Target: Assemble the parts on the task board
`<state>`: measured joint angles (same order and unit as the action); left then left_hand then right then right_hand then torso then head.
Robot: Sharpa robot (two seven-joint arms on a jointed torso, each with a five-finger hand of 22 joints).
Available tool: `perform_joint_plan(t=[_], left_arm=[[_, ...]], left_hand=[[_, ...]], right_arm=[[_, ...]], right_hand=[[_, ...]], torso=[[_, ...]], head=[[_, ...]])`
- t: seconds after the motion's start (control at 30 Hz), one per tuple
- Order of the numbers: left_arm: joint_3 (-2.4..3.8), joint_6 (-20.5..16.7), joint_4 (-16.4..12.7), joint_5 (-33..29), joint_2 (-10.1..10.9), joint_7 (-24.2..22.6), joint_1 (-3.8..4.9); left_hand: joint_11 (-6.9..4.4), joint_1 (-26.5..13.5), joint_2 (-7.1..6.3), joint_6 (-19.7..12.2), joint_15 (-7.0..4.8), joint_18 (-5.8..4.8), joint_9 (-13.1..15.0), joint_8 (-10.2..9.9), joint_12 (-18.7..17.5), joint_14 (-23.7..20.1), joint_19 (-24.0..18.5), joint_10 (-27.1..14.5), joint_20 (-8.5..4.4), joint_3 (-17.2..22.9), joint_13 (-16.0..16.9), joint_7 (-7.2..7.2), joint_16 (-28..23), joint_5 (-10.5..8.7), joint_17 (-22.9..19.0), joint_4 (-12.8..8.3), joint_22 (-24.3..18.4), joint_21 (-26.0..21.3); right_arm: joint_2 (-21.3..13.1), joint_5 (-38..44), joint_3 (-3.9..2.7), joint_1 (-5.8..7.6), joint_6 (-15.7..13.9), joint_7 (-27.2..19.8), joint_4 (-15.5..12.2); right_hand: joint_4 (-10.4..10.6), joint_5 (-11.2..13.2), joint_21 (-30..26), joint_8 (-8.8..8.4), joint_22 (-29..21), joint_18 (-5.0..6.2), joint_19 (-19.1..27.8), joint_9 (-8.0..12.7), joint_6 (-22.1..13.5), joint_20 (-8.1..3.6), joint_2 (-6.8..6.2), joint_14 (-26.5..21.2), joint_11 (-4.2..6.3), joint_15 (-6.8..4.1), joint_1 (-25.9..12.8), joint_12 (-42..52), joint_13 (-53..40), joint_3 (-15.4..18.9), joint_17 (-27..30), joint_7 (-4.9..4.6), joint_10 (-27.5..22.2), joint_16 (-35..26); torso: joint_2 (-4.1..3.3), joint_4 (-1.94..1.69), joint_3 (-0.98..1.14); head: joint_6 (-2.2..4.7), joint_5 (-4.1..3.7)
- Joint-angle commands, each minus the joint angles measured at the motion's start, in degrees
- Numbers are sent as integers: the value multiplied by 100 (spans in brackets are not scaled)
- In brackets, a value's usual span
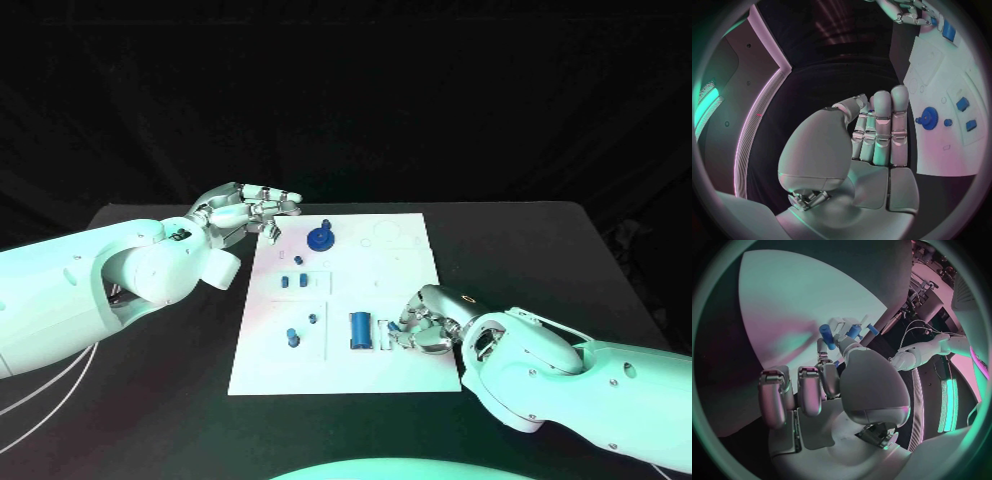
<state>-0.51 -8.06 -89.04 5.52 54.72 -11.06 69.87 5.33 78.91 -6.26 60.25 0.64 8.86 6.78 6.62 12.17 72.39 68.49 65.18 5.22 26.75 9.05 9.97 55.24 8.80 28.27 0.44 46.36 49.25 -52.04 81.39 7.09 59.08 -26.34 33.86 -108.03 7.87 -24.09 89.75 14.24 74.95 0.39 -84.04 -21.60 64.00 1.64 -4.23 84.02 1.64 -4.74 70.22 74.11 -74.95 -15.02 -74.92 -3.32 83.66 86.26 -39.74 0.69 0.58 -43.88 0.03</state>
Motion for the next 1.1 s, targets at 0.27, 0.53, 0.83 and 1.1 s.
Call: perform_joint_plan(t=[0.27,0.53,0.83,1.1], left_arm=[[2,114,-22,24,-14,-9,2],[2,126,-23,24,-16,-1,2],[2,131,-22,24,-17,11,2],[2,141,-23,24,-16,22,2]], left_hand=[[13,-46,11,-35,2,85,-7,-34,9,-47,-7,-45,31,-20,9,-10,7,16,-6,16,-9,-21],[13,-46,11,-35,2,85,-7,-34,9,-47,-7,-45,31,-20,9,-10,7,16,-6,16,-9,-21],[13,-46,11,-35,2,85,-7,-34,9,-47,-7,-45,31,-20,9,-10,7,16,-6,16,-9,-21],[13,-46,11,-35,2,85,-7,-34,9,-47,-7,-45,31,-20,9,-10,7,16,-6,16,-9,-21]], right_arm=[[144,-371,0,-26,-108,20,123],[207,-384,0,-32,-110,18,145],[235,-387,0,-32,-89,17,164],[242,-378,0,-32,-52,16,181]], right_hand=[[152,42,25,55,1505,-39,-596,-424,100,-53,-5,495,15,-50,-206,52,-512,66,-1019,97,47,30],[237,96,25,79,1505,-39,-596,-441,114,-59,-20,496,19,-54,-328,70,-526,129,-1022,102,54,32],[435,63,25,118,1505,-39,-596,-472,128,-61,-53,495,17,-54,-586,102,-555,370,-1021,100,67,31],[695,473,25,145,1505,-39,-596,-496,124,-56,-70,492,12,-48,-831,104,-567,790,-1012,97,65,24]], torso=[[-3,5,9],[-1,3,4],[1,3,1],[2,5,0]], head=[[-9,26],[-16,28],[-28,30],[-19,36]])
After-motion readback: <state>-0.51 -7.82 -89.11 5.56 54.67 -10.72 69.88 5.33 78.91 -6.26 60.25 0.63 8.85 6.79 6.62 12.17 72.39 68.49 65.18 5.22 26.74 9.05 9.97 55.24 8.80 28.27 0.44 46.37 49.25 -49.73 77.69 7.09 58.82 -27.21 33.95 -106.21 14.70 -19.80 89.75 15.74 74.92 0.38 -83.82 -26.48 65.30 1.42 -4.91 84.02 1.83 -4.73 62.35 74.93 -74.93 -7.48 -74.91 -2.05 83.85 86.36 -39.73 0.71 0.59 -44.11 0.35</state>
